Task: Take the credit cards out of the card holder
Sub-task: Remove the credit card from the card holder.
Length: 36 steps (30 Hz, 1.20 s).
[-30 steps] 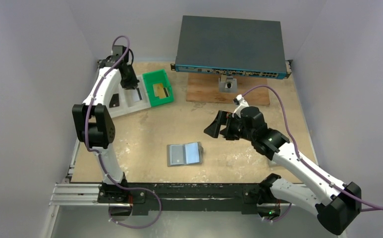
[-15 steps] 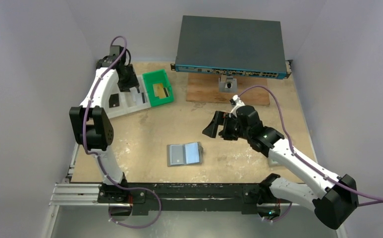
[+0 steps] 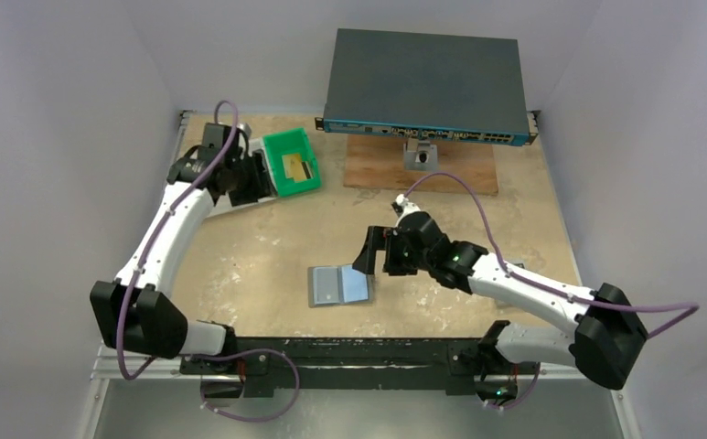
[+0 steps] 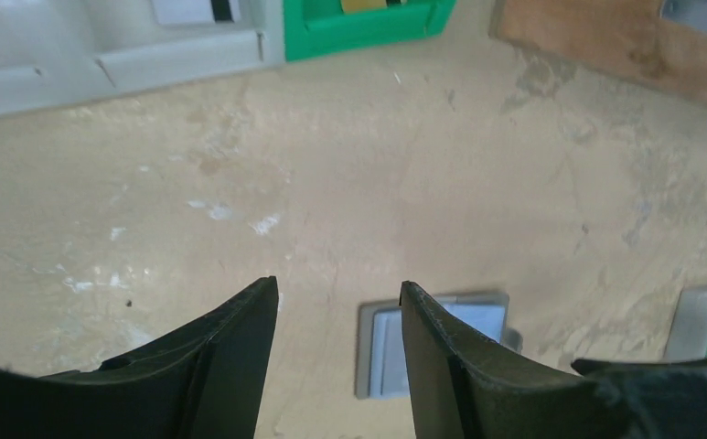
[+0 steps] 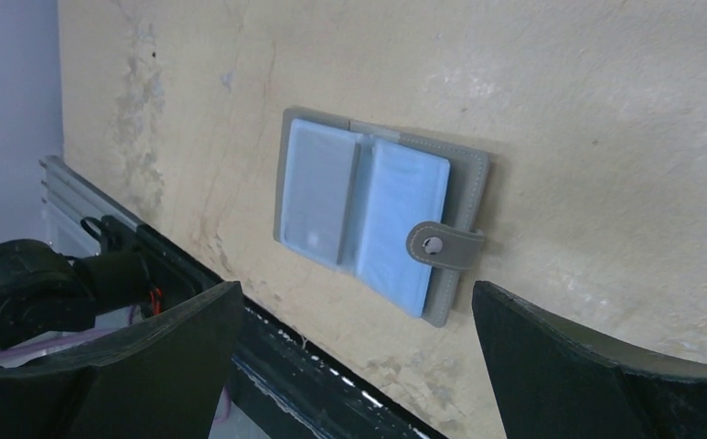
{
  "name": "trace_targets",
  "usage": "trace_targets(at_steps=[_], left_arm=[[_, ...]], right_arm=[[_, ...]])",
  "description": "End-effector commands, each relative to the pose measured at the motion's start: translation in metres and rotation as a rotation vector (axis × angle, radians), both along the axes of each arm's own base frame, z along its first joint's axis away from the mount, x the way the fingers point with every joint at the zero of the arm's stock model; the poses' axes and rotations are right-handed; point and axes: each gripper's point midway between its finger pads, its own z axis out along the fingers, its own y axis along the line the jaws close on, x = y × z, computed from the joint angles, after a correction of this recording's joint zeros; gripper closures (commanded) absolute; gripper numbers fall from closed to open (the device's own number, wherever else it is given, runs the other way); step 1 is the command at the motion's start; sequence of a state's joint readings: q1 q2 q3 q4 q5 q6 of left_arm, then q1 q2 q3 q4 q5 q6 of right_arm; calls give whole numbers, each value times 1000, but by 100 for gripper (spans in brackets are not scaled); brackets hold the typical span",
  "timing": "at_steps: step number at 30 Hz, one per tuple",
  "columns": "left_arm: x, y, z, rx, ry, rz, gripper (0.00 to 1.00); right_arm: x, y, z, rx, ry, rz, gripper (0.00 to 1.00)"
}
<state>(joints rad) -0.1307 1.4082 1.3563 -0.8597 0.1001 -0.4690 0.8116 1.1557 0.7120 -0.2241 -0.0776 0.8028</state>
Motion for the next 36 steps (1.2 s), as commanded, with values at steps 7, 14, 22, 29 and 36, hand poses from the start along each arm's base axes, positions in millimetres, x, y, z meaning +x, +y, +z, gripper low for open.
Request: trace_targets(at_steps=[7, 14, 22, 29, 36], left_arm=[[-80, -52, -16, -88, 3, -177, 48], [-119, -69, -34, -105, 33, -262, 48], [-138, -79, -67, -157, 86, -238, 48], [-140, -73, -83, -147, 110, -172, 51], [-140, -69, -88, -131, 117, -157, 52]], right_arm=[[-4, 56, -1, -10, -39, -7, 2], [-11, 87, -23, -64, -14, 42, 10], [-9, 107, -50, -133, 12, 55, 24], [-2, 106, -76, -240, 25, 25, 35], [-4, 110, -93, -363, 6, 27, 40]])
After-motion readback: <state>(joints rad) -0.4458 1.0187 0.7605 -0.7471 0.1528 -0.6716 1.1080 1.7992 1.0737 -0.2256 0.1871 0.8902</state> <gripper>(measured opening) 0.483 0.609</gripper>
